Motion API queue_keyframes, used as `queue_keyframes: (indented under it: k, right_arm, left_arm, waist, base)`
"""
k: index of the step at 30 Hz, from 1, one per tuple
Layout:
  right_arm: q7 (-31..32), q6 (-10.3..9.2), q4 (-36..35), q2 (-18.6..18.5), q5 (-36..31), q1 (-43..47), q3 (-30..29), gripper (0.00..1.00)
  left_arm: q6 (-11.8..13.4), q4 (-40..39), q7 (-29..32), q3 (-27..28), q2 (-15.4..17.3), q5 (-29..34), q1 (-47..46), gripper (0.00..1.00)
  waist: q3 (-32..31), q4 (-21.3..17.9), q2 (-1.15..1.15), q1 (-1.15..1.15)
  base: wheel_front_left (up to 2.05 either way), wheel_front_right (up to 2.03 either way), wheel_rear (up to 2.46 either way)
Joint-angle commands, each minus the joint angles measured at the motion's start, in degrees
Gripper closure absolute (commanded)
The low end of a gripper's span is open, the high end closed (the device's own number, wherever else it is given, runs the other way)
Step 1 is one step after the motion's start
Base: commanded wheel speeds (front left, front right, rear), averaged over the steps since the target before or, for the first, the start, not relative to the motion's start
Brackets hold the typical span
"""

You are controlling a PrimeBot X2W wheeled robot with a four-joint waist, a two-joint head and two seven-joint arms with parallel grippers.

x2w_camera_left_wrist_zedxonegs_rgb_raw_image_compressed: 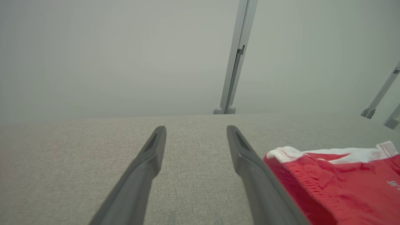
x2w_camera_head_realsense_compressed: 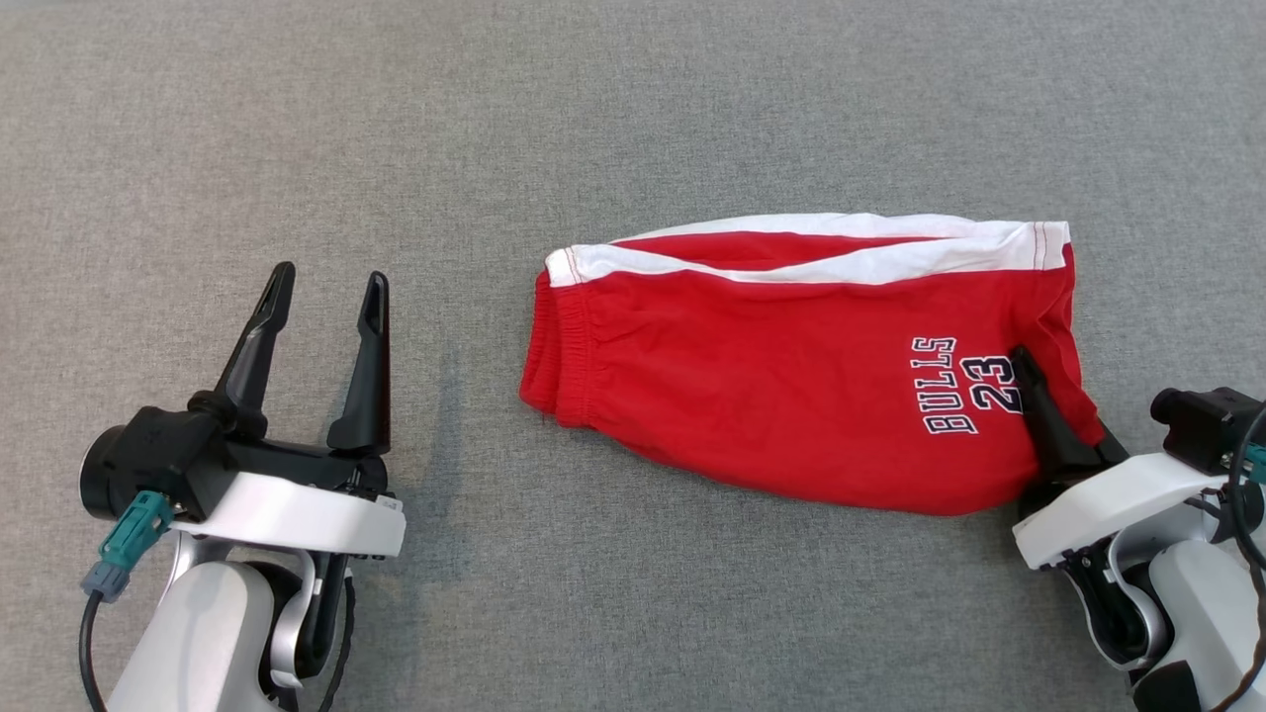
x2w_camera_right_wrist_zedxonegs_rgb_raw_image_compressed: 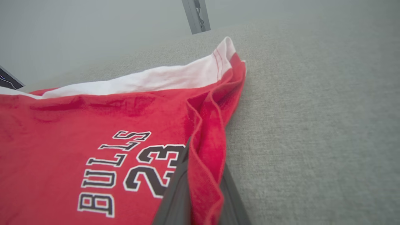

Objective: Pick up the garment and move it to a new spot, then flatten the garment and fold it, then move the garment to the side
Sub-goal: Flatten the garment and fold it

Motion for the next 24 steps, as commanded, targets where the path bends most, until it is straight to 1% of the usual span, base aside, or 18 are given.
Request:
queue_keyframes:
  k: [1, 6, 9, 11, 12, 15, 17, 18, 20, 24]
  right_arm:
    - [0.5, -0.02, -0.3, -0.1, -0.4, 0.4, -0.3, 1.00]
    - [1.7, -0.01, -3.1, 0.8, -0.4, -1.3, -0.1, 1.00]
    - [3.2, -0.01, -6.2, 1.9, 1.3, -2.4, 0.9, 1.00]
    - [4.4, -0.01, -8.7, 2.5, 2.5, -3.6, 2.0, 1.00]
    - [5.7, 0.00, -11.2, 3.7, 3.8, -4.9, 3.9, 1.00]
    - [8.0, 0.00, -13.8, 5.8, 6.7, -6.9, 7.2, 1.00]
    - [9.5, 0.00, -14.1, 6.9, 8.5, -8.4, 9.5, 1.00]
    - [9.5, 0.00, -14.1, 6.9, 8.5, -8.4, 9.5, 1.00]
    - [10.9, 0.00, -14.0, 8.4, 10.6, -9.7, 12.0, 1.00]
    - [12.9, 0.00, -12.4, 9.7, 14.1, -11.8, 16.3, 1.00]
  left_arm:
    - [0.3, -0.2, 0.0, 0.1, 0.5, -0.1, -0.2, 0.00]
    - [0.5, -0.3, 0.0, -0.1, 0.6, -0.1, -0.4, 0.00]
    - [0.6, -0.3, 0.1, -0.2, 0.7, -0.2, -0.3, 0.00]
    - [0.6, -0.3, 0.1, -0.3, 0.7, -0.2, -0.5, 0.00]
    - [0.6, -0.3, 0.1, -0.4, 0.7, -0.3, -0.7, 0.00]
    - [0.5, -0.1, 0.2, -0.7, 0.7, -0.4, -1.3, 0.00]
    - [0.3, 0.1, 0.1, -1.0, 0.5, -0.4, -1.6, 0.00]
    - [0.3, 0.1, 0.1, -1.0, 0.5, -0.4, -1.6, 0.00]
    - [0.2, 0.3, -0.1, -1.3, 0.2, -0.3, -2.3, 0.00]
    - [0.0, 0.9, -0.5, -1.8, -0.5, -0.3, -2.7, 0.00]
  waist:
    - [0.0, 0.0, 0.00, 0.00]
    - [-0.1, 0.0, 0.00, 0.00]
    - [-0.3, 0.0, 0.00, 0.00]
    - [-0.4, 0.1, 0.00, 0.00]
    - [-0.4, 0.2, 0.00, 0.00]
    - [-0.3, 0.7, 0.00, 0.00]
    - [-0.2, 1.4, 0.00, 0.00]
    - [-0.2, 1.4, 0.00, 0.00]
    - [0.0, 2.3, 0.00, 0.00]
    - [0.2, 4.3, 0.00, 0.00]
  base:
    - [0.00, 0.00, 0.00]
    - [0.00, 0.00, 0.00]
    - [0.00, 0.00, 0.00]
    - [0.00, 0.00, 0.00]
    - [0.00, 0.00, 0.00]
    - [0.00, 0.00, 0.00]
    - [0.00, 0.00, 0.00]
    - [0.00, 0.00, 0.00]
    - [0.00, 0.00, 0.00]
    - [0.00, 0.00, 0.00]
